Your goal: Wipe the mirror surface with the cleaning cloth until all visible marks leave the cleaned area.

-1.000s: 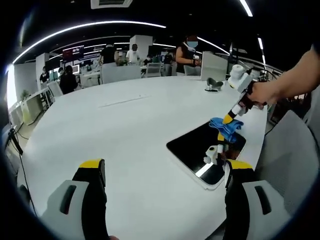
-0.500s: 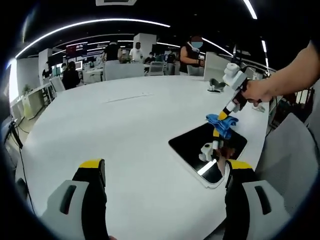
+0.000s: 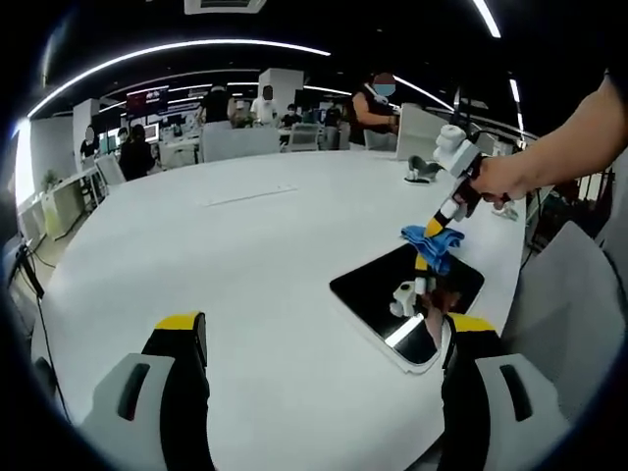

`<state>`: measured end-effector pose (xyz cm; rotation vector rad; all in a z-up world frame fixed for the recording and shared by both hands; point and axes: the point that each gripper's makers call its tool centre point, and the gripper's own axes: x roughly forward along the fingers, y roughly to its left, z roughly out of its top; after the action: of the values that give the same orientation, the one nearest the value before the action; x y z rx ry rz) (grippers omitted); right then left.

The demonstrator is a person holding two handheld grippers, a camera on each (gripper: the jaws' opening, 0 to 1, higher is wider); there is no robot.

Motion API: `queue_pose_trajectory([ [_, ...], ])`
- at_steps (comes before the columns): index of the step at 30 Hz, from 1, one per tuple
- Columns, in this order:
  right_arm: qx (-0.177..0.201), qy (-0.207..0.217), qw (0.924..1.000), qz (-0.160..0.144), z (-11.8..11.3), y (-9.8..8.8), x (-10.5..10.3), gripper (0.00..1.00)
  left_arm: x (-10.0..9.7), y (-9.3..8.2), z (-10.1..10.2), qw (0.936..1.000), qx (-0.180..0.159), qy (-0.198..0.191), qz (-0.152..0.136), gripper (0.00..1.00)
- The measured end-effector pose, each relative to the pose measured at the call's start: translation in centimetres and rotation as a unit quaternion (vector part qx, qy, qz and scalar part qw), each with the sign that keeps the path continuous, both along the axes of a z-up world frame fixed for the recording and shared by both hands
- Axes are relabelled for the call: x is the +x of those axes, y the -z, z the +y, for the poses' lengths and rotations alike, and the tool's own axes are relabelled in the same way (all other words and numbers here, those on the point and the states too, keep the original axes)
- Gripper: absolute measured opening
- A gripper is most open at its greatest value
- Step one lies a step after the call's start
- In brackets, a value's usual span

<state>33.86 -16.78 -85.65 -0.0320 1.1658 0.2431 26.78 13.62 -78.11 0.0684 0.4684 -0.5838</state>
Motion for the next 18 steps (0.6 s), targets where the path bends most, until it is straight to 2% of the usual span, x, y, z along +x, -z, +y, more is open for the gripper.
queue_pose_trajectory([
  [4,-0.006,-0.01,0.9998,-0.017,-1.7,-1.5,-0.6,0.0,0.3,0.0,0.3,1.0,0.0,-0.002,-0.001,0.99],
  [8,0.001,0.002,0.9998,-0.018,-4.3,-2.5,-2.0,0.0,0.4,0.1,0.5,1.0,-0.003,-0.008,0.0,0.99],
  [14,-0.002,0.014,0.9999,-0.004,-7.1,-1.5,-4.1,0.0,0.2,0.2,0.2,1.0,-0.002,-0.006,0.0,0.99],
  [18,0.001,0.019,0.9998,0.005,-7.3,-0.7,-5.0,0.01,0.1,0.0,0.0,1.0,0.003,0.0,-0.001,0.99],
])
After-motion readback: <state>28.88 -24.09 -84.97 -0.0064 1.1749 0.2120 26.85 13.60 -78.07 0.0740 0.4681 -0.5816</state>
